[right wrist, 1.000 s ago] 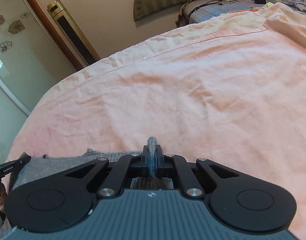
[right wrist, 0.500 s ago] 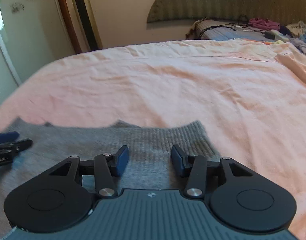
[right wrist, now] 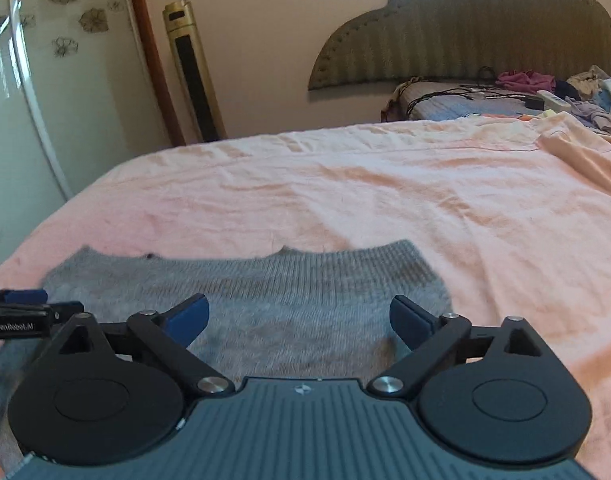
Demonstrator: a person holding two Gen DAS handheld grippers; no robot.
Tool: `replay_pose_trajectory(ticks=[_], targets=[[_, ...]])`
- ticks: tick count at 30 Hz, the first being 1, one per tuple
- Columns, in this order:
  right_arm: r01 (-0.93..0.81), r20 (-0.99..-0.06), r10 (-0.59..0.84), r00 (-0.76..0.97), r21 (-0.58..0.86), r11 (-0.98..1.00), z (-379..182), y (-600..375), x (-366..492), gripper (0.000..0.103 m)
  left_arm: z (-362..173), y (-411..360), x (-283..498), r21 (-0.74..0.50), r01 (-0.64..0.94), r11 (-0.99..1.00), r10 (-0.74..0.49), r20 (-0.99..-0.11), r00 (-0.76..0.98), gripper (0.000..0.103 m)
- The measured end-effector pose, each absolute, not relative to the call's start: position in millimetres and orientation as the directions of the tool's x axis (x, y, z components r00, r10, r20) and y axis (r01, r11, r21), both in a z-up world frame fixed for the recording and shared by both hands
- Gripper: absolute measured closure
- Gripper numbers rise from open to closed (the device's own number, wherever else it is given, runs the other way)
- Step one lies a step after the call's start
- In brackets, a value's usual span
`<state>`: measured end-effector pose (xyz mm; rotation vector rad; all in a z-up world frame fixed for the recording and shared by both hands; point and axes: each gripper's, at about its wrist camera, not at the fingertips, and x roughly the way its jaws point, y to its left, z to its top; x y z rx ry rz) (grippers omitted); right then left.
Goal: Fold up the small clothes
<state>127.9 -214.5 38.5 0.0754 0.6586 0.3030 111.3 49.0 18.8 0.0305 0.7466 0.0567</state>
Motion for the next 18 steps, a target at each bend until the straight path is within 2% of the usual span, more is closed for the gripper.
replay_pose_trajectory(ticks=[2, 3, 5, 8, 12, 13, 15, 17, 18], targets=[[-0.235, -0.643, 0.229, 0.731, 0.079, 0.969, 20, -209, 131, 0.009, 10, 53, 106, 0.033, -0.048, 0.998, 0.058, -0.64, 0.766, 0.016], [-0.246, -0.625, 0.234, 0.744, 0.068, 0.967, 12, -212, 130, 0.005, 9, 56, 105, 0.016, -0.054, 0.998, 0.052, -0.635, 0.771, 0.015], [-0.244, -0.608, 0.251, 0.753, 0.095, 0.965, 10, -216, 129, 0.004, 9, 55, 104, 0.014, -0.068, 0.998, 0.061, -0.634, 0.771, 0.013], [-0.25, -0.621, 0.231, 0.749, 0.058, 0.966, 9, -209, 132, 0.002, 9, 54, 103, 0.016, -0.073, 0.997, 0.067, -0.633, 0.772, 0.013], [-0.177, -0.613, 0.161, 0.773, 0.035, 0.984, 27, -202, 119, 0.01, 9, 54, 103, 0.011, -0.072, 0.997, 0.063, -0.631, 0.774, 0.013], [-0.193, -0.6, 0.183, 0.779, 0.048, 0.98, 31, -200, 113, 0.009, 9, 54, 103, 0.011, -0.073, 0.997, 0.064, -0.631, 0.774, 0.013], [-0.236, -0.59, 0.215, 0.778, 0.043, 0.971, 29, -197, 104, 0.001, 9, 54, 103, 0.01, -0.072, 0.997, 0.062, -0.63, 0.774, 0.013], [-0.229, -0.627, 0.181, 0.758, 0.004, 0.973, 11, -200, 106, 0.0, 9, 54, 104, 0.009, -0.071, 0.997, 0.061, -0.631, 0.774, 0.013], [-0.223, -0.611, 0.22, 0.76, 0.074, 0.972, 12, -211, 108, 0.0, 10, 54, 103, 0.009, -0.072, 0.997, 0.062, -0.63, 0.774, 0.013]])
